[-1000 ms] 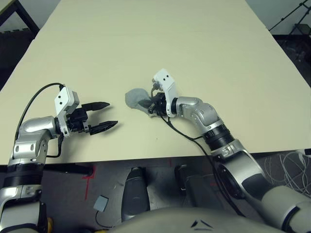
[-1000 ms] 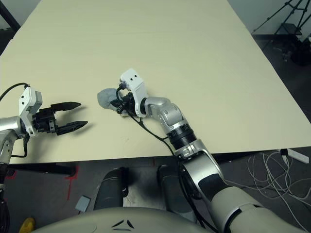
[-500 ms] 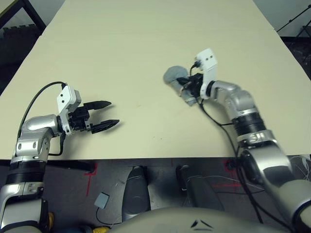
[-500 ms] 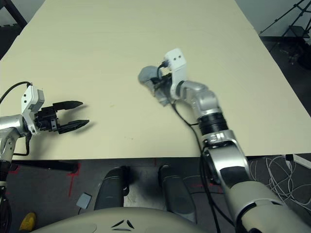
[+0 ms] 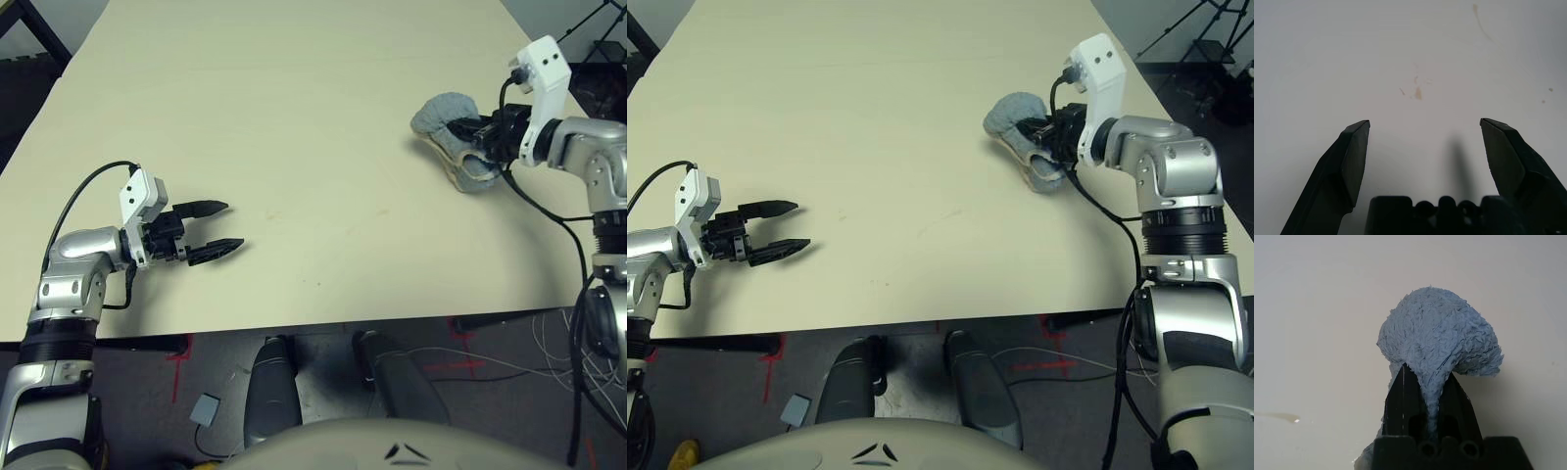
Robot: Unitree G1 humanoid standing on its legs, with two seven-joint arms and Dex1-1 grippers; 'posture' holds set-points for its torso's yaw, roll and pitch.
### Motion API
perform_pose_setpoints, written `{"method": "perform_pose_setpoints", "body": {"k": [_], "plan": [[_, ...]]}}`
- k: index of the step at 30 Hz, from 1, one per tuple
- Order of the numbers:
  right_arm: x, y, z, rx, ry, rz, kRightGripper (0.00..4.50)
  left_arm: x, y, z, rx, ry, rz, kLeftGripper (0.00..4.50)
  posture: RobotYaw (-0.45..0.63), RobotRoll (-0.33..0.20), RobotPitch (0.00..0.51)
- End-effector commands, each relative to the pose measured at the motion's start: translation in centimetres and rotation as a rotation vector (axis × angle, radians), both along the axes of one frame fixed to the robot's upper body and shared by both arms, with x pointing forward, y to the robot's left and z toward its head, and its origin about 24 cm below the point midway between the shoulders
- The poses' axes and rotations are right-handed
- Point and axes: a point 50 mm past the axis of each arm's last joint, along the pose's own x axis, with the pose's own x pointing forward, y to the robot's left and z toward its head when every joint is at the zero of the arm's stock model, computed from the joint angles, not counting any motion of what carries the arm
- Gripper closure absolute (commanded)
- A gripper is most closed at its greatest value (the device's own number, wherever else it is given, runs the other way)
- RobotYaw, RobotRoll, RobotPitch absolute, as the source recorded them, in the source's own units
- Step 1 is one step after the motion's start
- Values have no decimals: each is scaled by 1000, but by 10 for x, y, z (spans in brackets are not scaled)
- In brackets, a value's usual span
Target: Wipe the water off the table with a rag.
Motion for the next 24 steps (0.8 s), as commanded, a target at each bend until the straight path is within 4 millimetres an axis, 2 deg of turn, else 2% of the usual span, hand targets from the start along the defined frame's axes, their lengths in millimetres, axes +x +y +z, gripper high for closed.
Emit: {"method": "perform_pose_setpoints", "body": {"k": [1, 3, 7, 9, 14, 20, 24], "plan": [[-4, 0, 0, 17, -8, 5, 4440, 0, 0, -6, 16, 25, -11, 0, -152, 0, 163], [-3, -9, -8, -36, 3, -36, 4440, 0, 0, -6, 17, 23, -11, 0, -150, 0, 161], [-2, -45, -33, -244, 15, -160, 4440, 0, 1, -5, 20, 19, -11, 0, -146, 0, 156], [-1, -57, -39, -300, 0, -202, 4440, 0, 2, -5, 22, 19, -12, 0, -146, 0, 156], [2, -72, -50, -320, -14, -265, 4440, 0, 1, -4, 24, 18, -15, 0, -142, 0, 157], [5, -80, -58, -376, -59, -310, 4440, -1, 3, -4, 27, 17, -13, 0, -140, 0, 165], [8, -79, -48, -307, -158, -337, 3174, 1, 3, 0, -12, -8, 22, 0, -140, 0, 165]]}}
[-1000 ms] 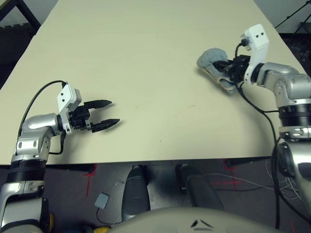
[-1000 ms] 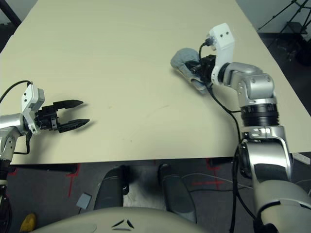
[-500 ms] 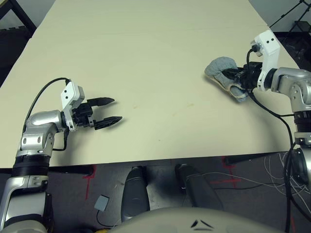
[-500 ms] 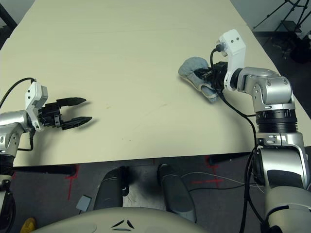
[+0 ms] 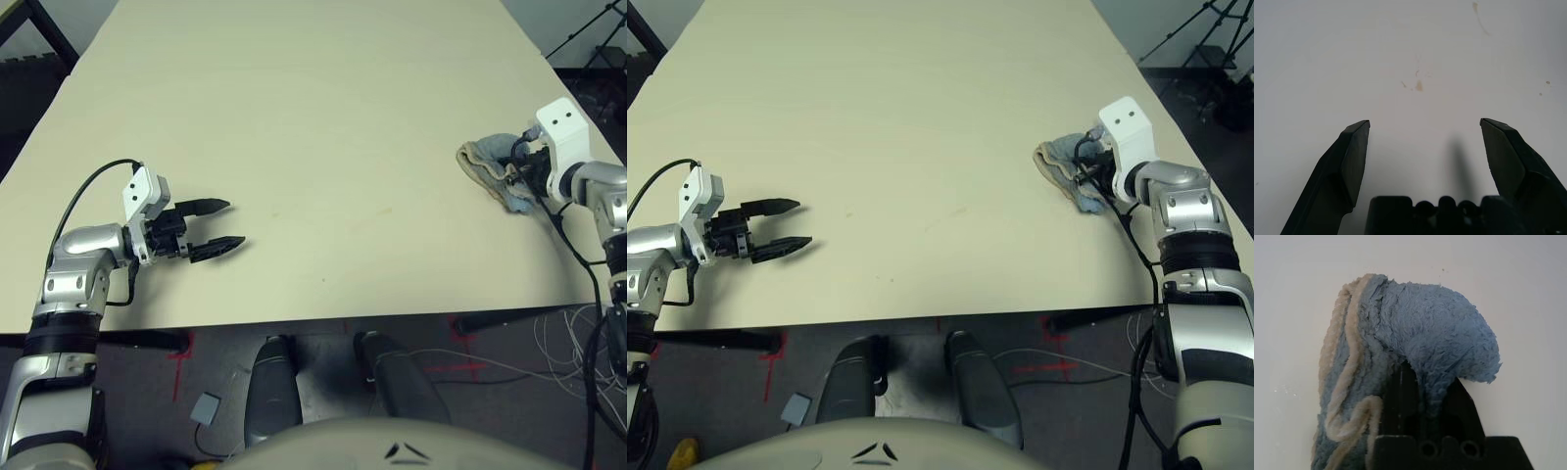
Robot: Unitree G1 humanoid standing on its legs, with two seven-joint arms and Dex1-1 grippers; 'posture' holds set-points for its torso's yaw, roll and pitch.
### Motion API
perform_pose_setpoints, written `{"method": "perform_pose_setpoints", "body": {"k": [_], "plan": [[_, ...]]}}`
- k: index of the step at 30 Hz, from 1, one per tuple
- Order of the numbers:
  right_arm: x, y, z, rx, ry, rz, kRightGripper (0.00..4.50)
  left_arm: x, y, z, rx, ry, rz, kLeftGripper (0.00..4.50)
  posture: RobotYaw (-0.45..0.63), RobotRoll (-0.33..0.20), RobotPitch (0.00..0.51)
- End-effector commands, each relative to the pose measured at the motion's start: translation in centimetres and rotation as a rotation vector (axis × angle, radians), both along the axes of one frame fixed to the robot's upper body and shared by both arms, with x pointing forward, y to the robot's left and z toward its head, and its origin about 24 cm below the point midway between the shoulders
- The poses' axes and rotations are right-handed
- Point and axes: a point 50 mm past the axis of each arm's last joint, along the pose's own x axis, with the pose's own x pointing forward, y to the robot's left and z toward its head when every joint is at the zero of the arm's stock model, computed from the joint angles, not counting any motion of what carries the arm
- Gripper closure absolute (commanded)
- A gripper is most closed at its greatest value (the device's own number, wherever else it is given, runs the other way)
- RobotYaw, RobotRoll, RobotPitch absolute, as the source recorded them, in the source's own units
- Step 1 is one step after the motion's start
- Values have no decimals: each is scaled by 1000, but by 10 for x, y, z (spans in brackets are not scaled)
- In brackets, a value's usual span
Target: Wipe the water off the table with a rag.
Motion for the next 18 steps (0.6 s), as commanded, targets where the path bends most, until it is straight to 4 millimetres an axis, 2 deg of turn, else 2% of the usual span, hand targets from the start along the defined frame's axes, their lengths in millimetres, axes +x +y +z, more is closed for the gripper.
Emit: {"method": "perform_pose_setpoints", "body": {"k": [1, 3, 8, 13, 18], "plan": [[2, -3, 10, 43, -100, -23, 2787, 1, 1, 4, -21, -23, 27, 0, -140, 0, 165], [1, -8, 19, 73, -203, -40, 2067, 3, 1, 6, -72, -57, 65, 0, -129, 0, 170], [-6, -24, 29, 210, -361, -129, 124, 7, 4, 11, -162, -108, 168, 0, -113, 0, 177], [-15, -33, 30, 437, -513, -166, 54, 16, 18, 17, -244, -210, 395, 0, -98, 0, 182], [-22, -34, 15, 484, -542, -139, 54, 24, 35, 19, -246, -295, 610, 0, -79, 0, 189]]}}
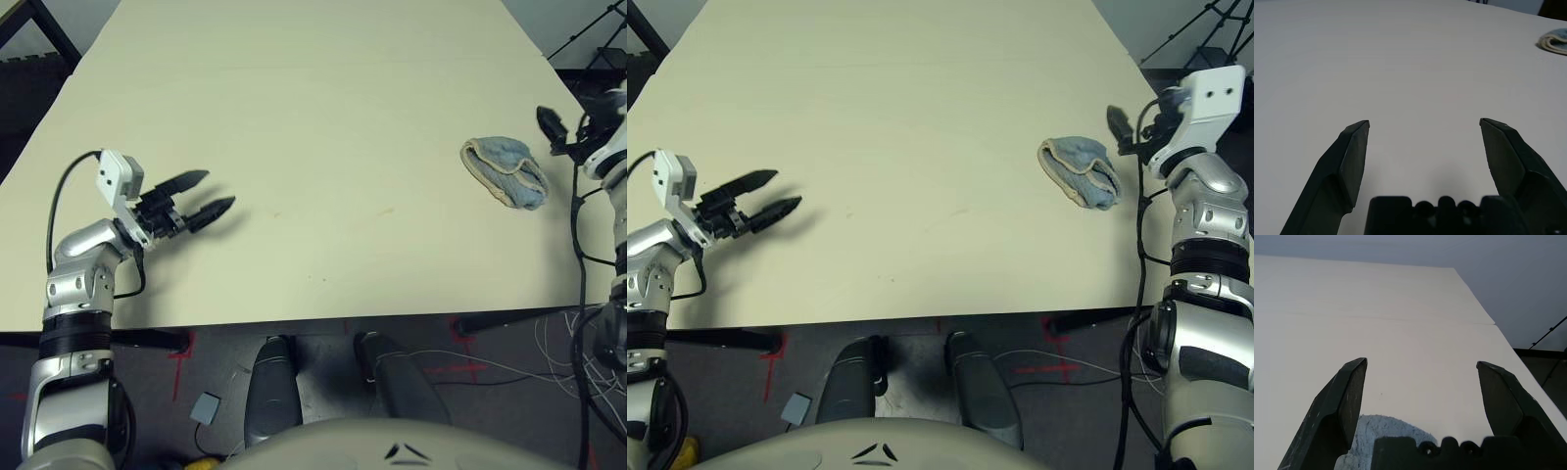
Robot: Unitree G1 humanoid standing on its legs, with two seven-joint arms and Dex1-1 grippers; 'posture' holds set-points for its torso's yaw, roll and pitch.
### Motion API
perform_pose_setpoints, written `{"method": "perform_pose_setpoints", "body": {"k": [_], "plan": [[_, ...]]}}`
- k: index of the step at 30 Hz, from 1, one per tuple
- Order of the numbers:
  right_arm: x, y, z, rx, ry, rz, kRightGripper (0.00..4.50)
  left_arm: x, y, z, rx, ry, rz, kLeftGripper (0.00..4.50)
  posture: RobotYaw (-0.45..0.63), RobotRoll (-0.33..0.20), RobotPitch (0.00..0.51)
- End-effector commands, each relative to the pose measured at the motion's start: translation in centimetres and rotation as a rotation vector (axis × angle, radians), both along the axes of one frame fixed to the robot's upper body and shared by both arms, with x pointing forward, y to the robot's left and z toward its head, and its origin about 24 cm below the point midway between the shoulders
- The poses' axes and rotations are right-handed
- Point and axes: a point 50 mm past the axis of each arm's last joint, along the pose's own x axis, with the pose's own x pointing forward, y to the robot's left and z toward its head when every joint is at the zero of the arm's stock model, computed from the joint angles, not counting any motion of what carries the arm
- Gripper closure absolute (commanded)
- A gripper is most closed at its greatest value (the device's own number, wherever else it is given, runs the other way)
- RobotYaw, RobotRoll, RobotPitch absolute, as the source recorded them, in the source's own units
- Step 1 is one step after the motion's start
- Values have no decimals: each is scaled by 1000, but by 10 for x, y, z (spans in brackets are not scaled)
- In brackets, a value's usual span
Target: Wipe the water off the table with a rag.
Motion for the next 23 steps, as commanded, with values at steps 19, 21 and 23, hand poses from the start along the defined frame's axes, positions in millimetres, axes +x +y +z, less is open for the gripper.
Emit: {"method": "perform_pose_setpoints", "body": {"k": [19, 21, 23], "plan": [[-46, -38, -50, 69, -37, -96, 54, 10, 52, 0, -58, -118, 536, 0, -66, 0, 193], [-45, -37, -49, 68, -41, -93, 54, 11, 53, 0, -57, -118, 539, 0, -66, 0, 193], [-44, -35, -48, 67, -46, -89, 54, 12, 52, 0, -56, -118, 540, 0, -73, 0, 190]]}}
